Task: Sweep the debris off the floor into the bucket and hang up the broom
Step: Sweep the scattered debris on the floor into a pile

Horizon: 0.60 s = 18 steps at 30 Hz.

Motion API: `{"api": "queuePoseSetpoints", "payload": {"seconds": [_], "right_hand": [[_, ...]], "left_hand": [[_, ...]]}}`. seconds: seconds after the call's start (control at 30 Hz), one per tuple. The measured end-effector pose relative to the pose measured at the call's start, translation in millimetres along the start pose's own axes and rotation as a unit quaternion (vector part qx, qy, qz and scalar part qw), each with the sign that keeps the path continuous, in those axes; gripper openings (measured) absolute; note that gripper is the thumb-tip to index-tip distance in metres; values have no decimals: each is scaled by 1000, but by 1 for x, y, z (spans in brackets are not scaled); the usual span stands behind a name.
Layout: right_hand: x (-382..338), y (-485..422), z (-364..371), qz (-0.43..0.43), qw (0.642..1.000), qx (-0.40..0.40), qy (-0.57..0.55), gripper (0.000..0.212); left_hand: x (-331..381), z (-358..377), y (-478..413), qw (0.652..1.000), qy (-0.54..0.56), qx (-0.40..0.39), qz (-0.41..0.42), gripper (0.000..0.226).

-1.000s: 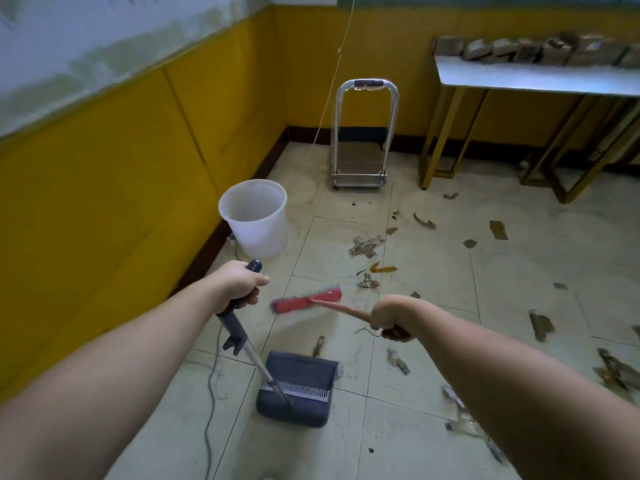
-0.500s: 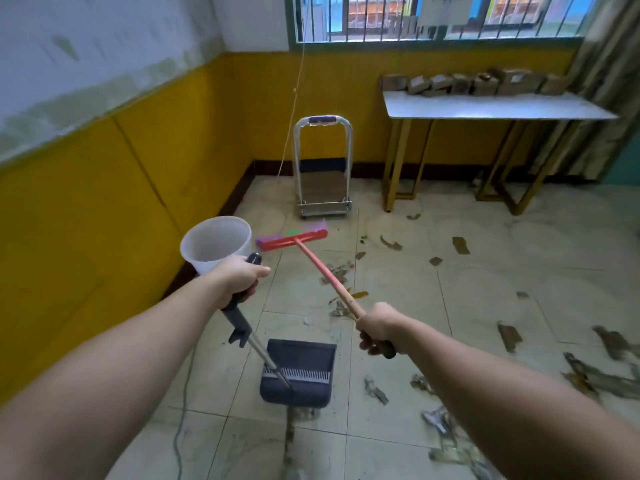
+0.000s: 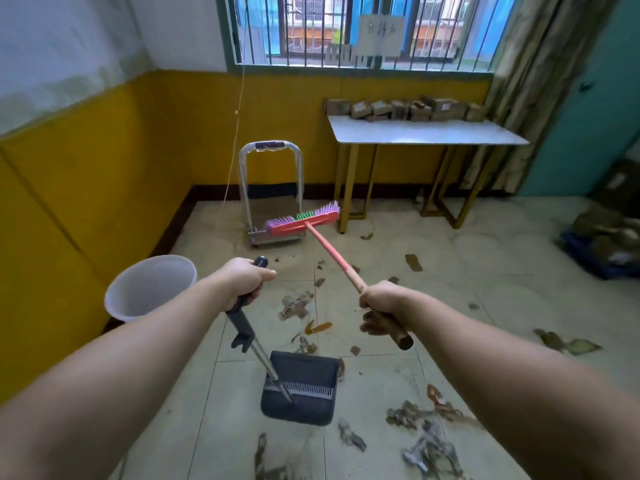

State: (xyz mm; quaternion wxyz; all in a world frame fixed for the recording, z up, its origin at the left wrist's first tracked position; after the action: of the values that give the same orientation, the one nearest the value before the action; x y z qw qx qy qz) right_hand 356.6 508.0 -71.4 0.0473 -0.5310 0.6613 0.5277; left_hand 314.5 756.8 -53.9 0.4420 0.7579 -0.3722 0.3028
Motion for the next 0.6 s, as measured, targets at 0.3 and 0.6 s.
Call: {"api": "queuePoseSetpoints", "payload": {"seconds": [0.3,0.6], "right_hand": [[-4,-40,-41,43,996,68,-39,19],[-2,-92,-122,67,994,80,30,26]], "left_hand": [[53,30,-66,997,-14,-61,42,19],[119,90,-133,995,-21,-80,53,19]]}}
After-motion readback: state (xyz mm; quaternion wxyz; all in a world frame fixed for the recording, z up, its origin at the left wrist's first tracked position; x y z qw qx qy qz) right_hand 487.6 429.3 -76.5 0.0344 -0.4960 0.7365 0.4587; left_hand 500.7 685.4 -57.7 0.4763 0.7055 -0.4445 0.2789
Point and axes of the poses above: each hand's wrist, its own y-axis away from the middle knuckle, its own z-axis out of the palm, x = y × z, the point moved 1 cm from there along -y, towards the middle knuckle, and after that the axes turned 3 degrees about y, right-handed, at the moved point
